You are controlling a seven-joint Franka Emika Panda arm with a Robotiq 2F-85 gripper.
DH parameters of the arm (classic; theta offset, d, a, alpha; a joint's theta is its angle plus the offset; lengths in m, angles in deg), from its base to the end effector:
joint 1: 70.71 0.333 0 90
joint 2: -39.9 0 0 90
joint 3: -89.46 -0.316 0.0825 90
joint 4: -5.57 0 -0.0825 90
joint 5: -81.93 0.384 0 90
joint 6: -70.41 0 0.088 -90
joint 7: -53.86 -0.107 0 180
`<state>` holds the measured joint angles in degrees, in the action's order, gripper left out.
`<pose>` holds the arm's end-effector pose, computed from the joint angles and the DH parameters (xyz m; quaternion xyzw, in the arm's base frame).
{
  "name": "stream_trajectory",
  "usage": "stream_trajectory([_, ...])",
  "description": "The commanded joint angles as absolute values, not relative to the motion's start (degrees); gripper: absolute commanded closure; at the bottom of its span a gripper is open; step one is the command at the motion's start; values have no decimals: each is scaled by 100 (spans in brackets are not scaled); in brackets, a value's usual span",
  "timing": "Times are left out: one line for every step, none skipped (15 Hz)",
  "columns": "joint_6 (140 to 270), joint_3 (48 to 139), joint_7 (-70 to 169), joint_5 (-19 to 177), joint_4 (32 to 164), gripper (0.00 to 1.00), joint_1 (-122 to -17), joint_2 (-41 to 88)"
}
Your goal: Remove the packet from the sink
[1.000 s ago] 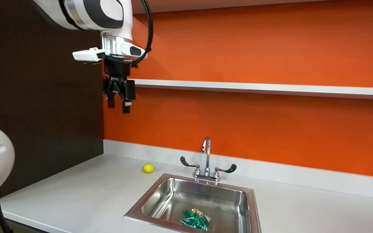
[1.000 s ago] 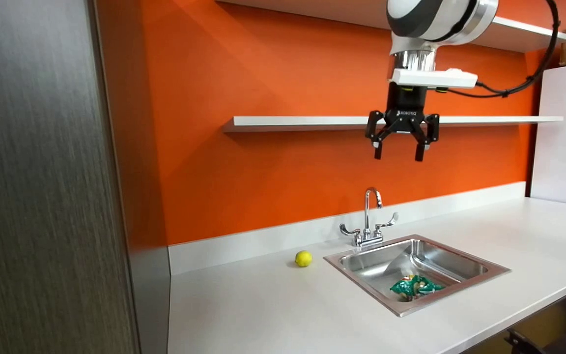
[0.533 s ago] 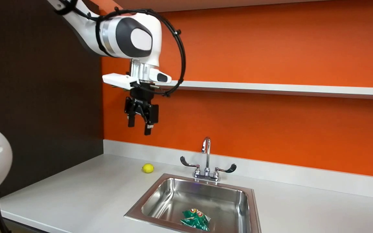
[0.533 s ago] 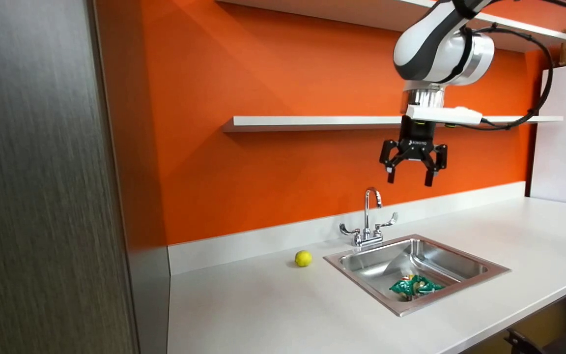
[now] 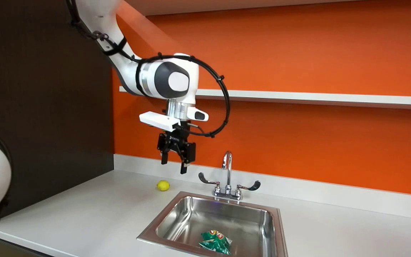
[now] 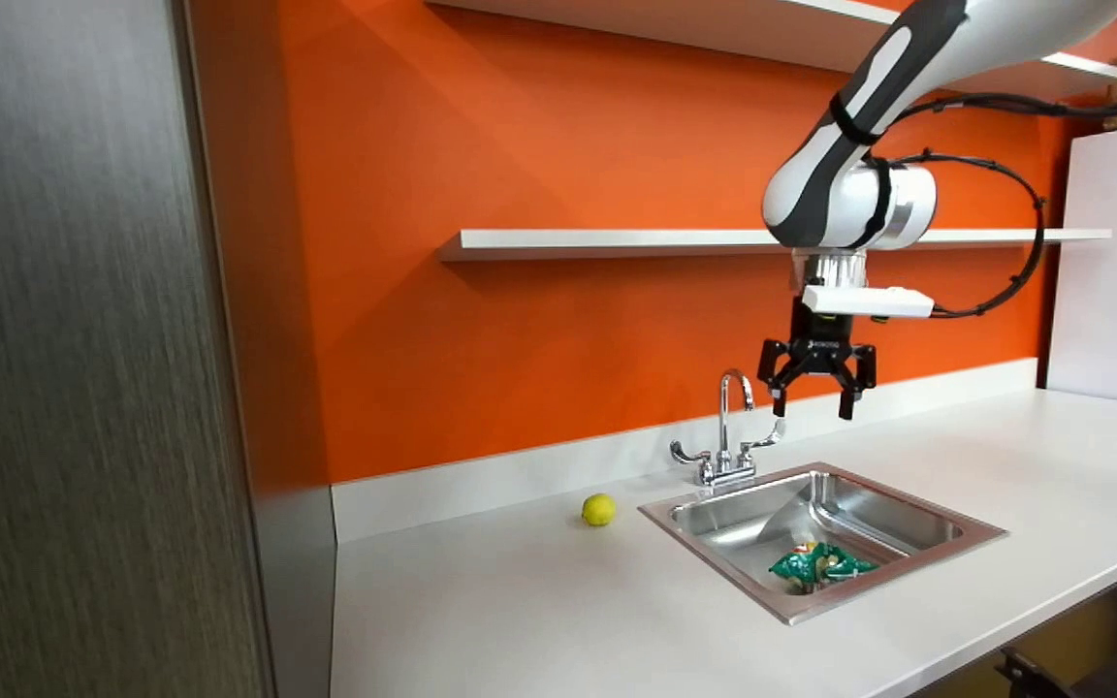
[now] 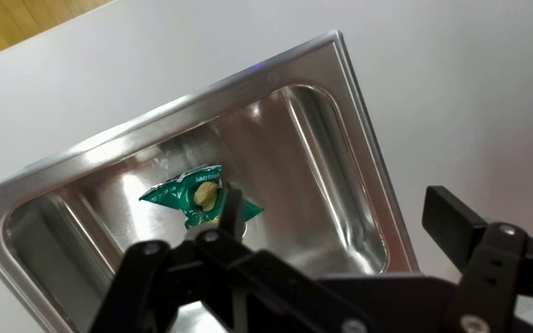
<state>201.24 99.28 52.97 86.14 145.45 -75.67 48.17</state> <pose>0.4498 -0.1166 0.3552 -0.9864 0.1592 0.0033 0.0405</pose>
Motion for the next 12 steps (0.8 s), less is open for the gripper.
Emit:
stream_trajectory([20338, 9901, 5565, 8562, 13884, 0, -7687, 3859])
stream_trajectory([20393, 9903, 5607, 8569, 13750, 0, -7705, 3656])
stream_trajectory([20475, 9899, 5648, 8585, 13609, 0, -7721, 3420])
stream_trajectory([20518, 9894, 5696, 8590, 13473, 0, -7740, 3221])
stream_trajectory([20584, 9885, 5738, 8610, 13355, 0, -7763, 3020])
stream_trajectory([20612, 9874, 5803, 8631, 13212, 0, -7792, 2817])
stream_trajectory([20644, 9863, 5826, 8639, 13118, 0, -7819, 2655])
stream_trajectory([20665, 9853, 5851, 8629, 13002, 0, -7846, 2492])
stream_trajectory([20688, 9846, 5865, 8617, 12937, 0, -7870, 2368])
stream_trajectory([20727, 9833, 5899, 8617, 12837, 0, -7896, 2213])
stream_trajectory([20751, 9830, 5914, 8610, 12784, 0, -7920, 2114])
stream_trajectory([20765, 9836, 5928, 8601, 12744, 0, -7951, 2032])
